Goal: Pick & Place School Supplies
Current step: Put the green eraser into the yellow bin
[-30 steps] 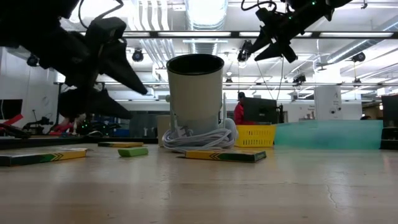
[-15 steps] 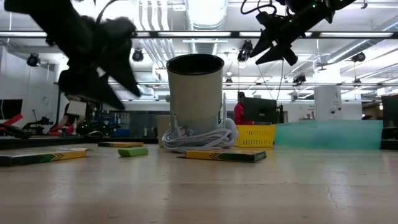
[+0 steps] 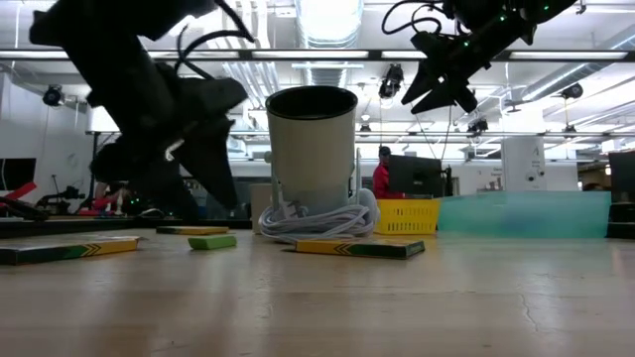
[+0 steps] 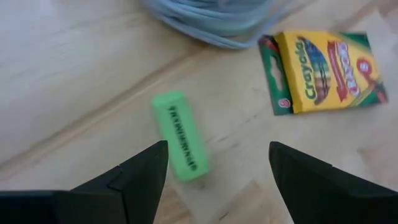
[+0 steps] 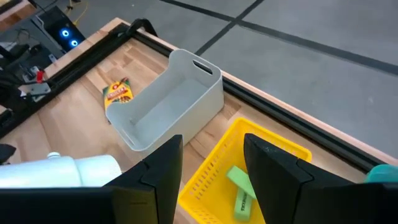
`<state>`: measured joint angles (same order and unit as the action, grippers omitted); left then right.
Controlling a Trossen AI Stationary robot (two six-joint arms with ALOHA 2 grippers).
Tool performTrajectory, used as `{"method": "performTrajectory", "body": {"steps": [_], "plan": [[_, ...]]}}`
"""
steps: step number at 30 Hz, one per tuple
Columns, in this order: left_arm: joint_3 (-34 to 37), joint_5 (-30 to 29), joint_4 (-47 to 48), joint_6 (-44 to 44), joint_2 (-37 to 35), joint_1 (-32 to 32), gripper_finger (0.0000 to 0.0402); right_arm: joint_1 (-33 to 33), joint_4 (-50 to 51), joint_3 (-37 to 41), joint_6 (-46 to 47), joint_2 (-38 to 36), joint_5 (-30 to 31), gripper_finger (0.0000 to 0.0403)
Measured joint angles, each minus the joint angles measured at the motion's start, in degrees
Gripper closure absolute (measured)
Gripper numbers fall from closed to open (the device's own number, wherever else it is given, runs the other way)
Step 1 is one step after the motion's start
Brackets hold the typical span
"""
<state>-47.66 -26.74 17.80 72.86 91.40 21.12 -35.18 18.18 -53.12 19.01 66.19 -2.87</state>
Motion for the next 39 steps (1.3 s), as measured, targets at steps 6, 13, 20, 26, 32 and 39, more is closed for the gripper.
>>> {"method": "performTrajectory", "body": {"steps": [6,13,20,26,32,39], "plan": [[-5.93,-0.38,8.45,-3.84,5.49,-0.02,0.0118,0.00,0.02,0.00,-0.20,0.00,0.00,0.0239],[-7.46,-0.66,12.70,0.98,6.60,-0.04,0.0118,-0.02,0.00,0.00,-0.18,0.00,-0.02,0.0239],[-6.67,-1.24,11.97,2.04,6.51,-0.04,0.0118,0.00,0.00,0.00,-0.18,0.00,-0.02,0.0239],[-5.74,-1.33,9.10,3.59,6.48,-0.09,0.0118,0.00,0.00,0.00,-0.18,0.00,-0.02,0.0239],[-5.33,-1.36,9.15,3.01,6.42,-0.20,0.0118,0.02,0.00,0.00,0.04,0.00,-0.04,0.0239],[-1.83,-0.60,0.87,3.73,6.24,-0.39,0.0118,0.02,0.00,0.00,0.04,0.00,-0.04,0.0239]]}}
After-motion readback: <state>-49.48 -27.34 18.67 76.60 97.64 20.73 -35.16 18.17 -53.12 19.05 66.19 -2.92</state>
